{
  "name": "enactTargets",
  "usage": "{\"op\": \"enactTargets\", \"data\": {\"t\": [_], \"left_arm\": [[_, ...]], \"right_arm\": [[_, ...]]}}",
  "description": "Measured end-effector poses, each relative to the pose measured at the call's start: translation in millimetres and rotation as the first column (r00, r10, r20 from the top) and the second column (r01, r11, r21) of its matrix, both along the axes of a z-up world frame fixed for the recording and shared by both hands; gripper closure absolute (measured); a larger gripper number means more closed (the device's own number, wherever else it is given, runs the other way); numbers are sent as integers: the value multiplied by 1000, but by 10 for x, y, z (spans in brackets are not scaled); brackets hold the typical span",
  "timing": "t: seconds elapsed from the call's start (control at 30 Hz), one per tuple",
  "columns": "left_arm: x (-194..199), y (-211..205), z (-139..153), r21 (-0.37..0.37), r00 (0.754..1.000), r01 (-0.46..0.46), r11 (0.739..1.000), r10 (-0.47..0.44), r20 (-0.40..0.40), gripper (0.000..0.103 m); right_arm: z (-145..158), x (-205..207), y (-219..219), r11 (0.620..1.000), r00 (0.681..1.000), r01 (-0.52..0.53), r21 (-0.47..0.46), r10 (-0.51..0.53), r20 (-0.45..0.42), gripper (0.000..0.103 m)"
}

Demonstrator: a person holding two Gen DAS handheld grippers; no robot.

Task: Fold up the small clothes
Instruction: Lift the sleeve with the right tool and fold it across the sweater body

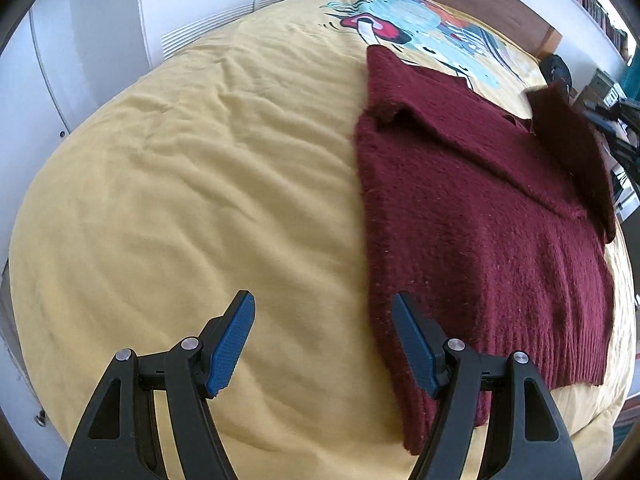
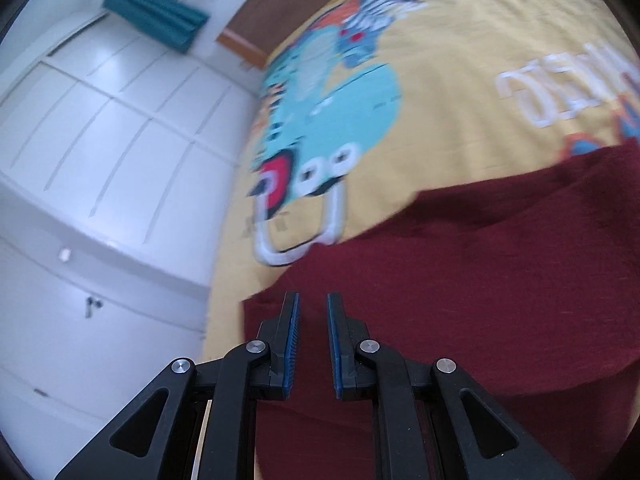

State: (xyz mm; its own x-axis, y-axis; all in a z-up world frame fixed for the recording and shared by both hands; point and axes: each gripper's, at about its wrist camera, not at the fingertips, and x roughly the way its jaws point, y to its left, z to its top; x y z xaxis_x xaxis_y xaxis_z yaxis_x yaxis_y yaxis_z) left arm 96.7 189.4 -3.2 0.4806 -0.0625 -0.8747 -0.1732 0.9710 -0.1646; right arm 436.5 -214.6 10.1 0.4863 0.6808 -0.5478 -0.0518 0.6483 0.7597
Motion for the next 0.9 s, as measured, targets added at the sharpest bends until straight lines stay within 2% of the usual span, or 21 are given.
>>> {"op": "enactTargets", "data": {"t": [0.07,0.17,0.27,0.3,0.33,0.37,0.43,0.5,0.6,0.8,0.9], "left_arm": [[-27,36,-4,-9,1000,-8,1000,8,-3,37],[-54,70,29,-10,1000,-12,1000,12,0,37],[-64,108,69,-6,1000,-17,1000,18,10,37],[-67,124,77,-6,1000,-19,1000,19,13,37],[-59,138,78,-6,1000,-22,1000,22,15,37],[-65,151,73,-7,1000,-24,1000,24,14,37],[-33,163,31,-13,1000,-29,999,29,6,37],[-14,168,0,-17,1000,-31,999,31,0,37],[-4,166,-8,-16,1000,-31,999,31,-2,37],[-12,166,-3,-13,999,-33,999,33,-3,37],[-4,165,-7,-12,999,-33,999,33,-4,37]], "right_arm": [[10,34,216,1000,1000,-28,10,27,6,89],[35,53,541,996,997,-75,-52,76,24,89],[22,27,692,972,993,-101,-213,113,45,84],[-15,-15,726,947,990,-114,-302,134,45,71],[-54,-54,761,918,987,-128,-374,156,45,65],[-114,-100,759,902,984,-140,-408,172,42,61],[-263,-209,774,857,975,-181,-483,220,25,60],[-400,-318,752,827,968,-211,-521,252,8,57],[-599,-437,777,761,953,-255,-596,301,-23,56],[-802,-518,846,648,939,-266,-713,340,-42,56],[-873,-488,883,604,937,-260,-753,345,-47,56]]}}
